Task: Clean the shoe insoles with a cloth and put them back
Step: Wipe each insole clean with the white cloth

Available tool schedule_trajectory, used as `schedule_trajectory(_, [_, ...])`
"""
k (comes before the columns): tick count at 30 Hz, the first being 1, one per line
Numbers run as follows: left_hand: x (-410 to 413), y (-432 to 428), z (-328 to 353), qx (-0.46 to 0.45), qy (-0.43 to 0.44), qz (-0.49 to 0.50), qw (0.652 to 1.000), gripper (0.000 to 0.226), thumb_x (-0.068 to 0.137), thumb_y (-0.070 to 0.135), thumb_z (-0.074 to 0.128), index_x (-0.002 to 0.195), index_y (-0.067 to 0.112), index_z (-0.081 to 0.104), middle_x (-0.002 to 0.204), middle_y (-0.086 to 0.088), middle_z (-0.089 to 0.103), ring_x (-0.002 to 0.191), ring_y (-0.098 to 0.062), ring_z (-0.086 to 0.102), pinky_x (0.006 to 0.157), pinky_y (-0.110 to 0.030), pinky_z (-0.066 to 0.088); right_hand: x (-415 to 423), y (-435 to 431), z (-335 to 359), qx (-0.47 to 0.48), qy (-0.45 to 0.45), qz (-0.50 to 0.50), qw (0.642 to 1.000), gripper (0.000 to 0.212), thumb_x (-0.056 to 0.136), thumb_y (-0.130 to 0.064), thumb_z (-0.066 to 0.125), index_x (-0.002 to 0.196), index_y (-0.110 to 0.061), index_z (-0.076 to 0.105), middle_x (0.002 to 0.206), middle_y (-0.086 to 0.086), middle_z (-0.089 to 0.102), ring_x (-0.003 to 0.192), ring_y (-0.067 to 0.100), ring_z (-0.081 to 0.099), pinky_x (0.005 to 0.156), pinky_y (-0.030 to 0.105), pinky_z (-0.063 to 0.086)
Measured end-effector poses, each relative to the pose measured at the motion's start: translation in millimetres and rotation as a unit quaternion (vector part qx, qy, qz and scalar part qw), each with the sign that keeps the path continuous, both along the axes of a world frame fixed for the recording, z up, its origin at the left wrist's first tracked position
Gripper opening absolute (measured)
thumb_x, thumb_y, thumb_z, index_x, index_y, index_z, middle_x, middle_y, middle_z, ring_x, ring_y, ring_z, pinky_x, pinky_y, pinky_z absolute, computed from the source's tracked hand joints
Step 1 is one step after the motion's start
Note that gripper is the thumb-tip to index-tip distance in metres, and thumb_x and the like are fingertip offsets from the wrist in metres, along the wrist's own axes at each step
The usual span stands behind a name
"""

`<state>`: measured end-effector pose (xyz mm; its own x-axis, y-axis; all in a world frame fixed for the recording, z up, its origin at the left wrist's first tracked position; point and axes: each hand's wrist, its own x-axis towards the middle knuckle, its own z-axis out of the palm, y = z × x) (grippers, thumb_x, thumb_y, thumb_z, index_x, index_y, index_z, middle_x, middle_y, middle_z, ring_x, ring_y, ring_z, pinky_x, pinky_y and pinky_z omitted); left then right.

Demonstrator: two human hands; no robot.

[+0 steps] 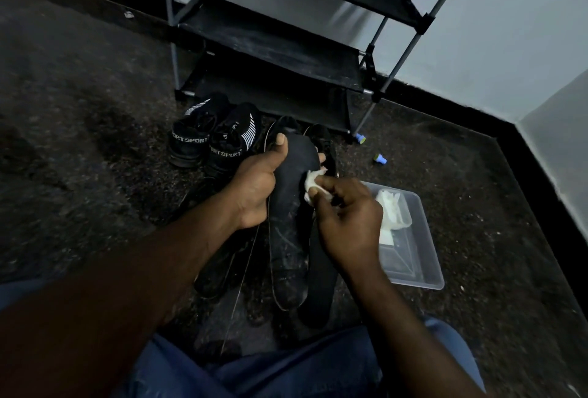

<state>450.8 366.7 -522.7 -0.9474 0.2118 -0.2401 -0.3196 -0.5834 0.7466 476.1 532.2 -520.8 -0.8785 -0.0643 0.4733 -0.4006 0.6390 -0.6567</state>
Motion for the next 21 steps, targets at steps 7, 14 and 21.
schedule_trajectory(7, [-0.9,-2.3,-4.6,-0.002,-0.001,-0.026,1.0,0.072,0.1,0.061,0.046,0.138,0.002,0.061,0.139,-0.013,0.065,0.13,-0.028,0.062,0.111,-0.045,0.048,-7.4,-6.6,9.6,0.067,0.004,-0.038,0.997,0.013,0.084,-0.023,0.074,0.096,-0.027,0.076,0.096,-0.007,0.07,0.092,0.02,0.063,0.081,0.044,0.052])
schedule_trajectory(14, [-3.9,-3.7,-4.6,-0.018,-0.01,0.002,1.0,0.07,0.1,0.061,0.051,0.137,0.003,0.062,0.135,-0.017,0.067,0.127,-0.033,0.064,0.114,-0.054,0.045,-8.2,-11.2,12.3,0.086,0.042,-0.068,0.993,0.019,0.086,-0.024,0.069,0.103,-0.027,0.077,0.095,-0.007,0.069,0.093,0.022,0.059,0.079,0.047,0.052])
schedule_trajectory(21, [-3.0,0.4,-5.5,-0.044,-0.021,0.029,0.998,0.071,0.095,0.063,0.059,0.133,0.004,0.064,0.128,-0.017,0.071,0.12,-0.033,0.068,0.109,-0.056,0.048,-15.4,-8.4,15.6,0.153,0.057,-0.08,0.983,0.014,0.081,-0.03,0.064,0.087,-0.026,0.075,0.088,-0.003,0.071,0.087,0.03,0.062,0.074,0.044,0.05])
